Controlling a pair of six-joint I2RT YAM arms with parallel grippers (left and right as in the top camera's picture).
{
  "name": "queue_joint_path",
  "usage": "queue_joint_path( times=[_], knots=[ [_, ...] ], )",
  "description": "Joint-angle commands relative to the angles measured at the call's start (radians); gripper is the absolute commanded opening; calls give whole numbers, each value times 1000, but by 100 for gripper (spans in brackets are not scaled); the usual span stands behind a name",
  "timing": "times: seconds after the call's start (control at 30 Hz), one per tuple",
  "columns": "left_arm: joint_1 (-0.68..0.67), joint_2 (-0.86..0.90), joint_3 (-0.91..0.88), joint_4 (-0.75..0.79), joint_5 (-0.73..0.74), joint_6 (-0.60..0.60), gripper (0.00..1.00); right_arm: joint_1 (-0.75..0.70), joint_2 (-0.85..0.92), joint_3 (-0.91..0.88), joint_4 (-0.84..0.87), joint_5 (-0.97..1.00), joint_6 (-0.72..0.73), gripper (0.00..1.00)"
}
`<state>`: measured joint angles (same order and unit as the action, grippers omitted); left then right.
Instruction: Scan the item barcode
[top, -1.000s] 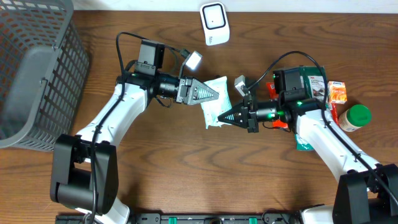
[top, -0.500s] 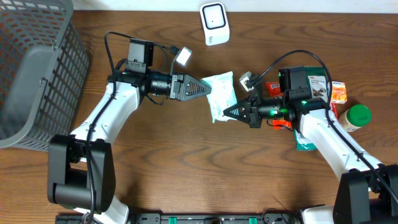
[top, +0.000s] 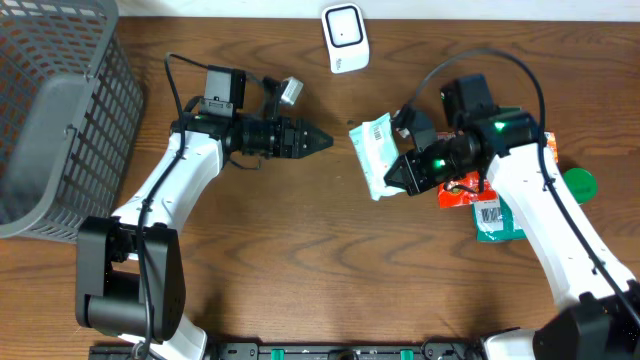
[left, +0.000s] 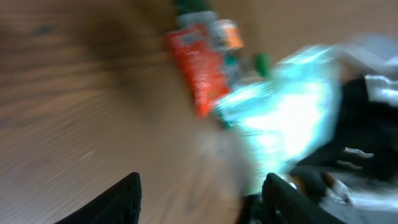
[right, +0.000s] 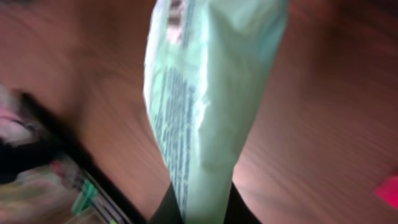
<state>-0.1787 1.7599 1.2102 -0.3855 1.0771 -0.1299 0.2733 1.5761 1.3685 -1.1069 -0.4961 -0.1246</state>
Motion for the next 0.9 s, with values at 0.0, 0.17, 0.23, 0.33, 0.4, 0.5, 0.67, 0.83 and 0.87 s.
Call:
queue_joint_path(
  times=[0.0, 0.17, 0.23, 0.33, 0.4, 0.5, 0.67, 0.83, 0.87],
  knots=[
    [2, -2, -4, -73, -340, -52, 63, 67, -3, 111, -101, 362, -11, 1],
    [3, -2, -4, -204, -724, -150, 63, 165, 11, 118, -150, 632, 1, 1],
    [3, -2, -4, -239, -829, -161, 63, 200, 34, 118, -144, 757, 3, 1],
    [7, -7, -4, -270, -969, -186, 63, 237, 70, 119, -121, 887, 12, 1],
    [11, -24, -2, -272, -1041, -192, 63, 248, 99, 137, -110, 925, 27, 1],
    [18, -66, 8, -273, -1150, -240, 63, 238, 158, 237, -175, 921, 35, 1],
    [44, -176, 27, -254, -1277, -294, 71, 221, 332, 600, -393, 921, 14, 1],
    [63, -212, 27, -258, -1299, -294, 83, 221, 496, 916, -488, 934, -17, 1],
    [63, -212, 27, -264, -1299, -294, 84, 221, 524, 961, -483, 939, -37, 1]
  ],
)
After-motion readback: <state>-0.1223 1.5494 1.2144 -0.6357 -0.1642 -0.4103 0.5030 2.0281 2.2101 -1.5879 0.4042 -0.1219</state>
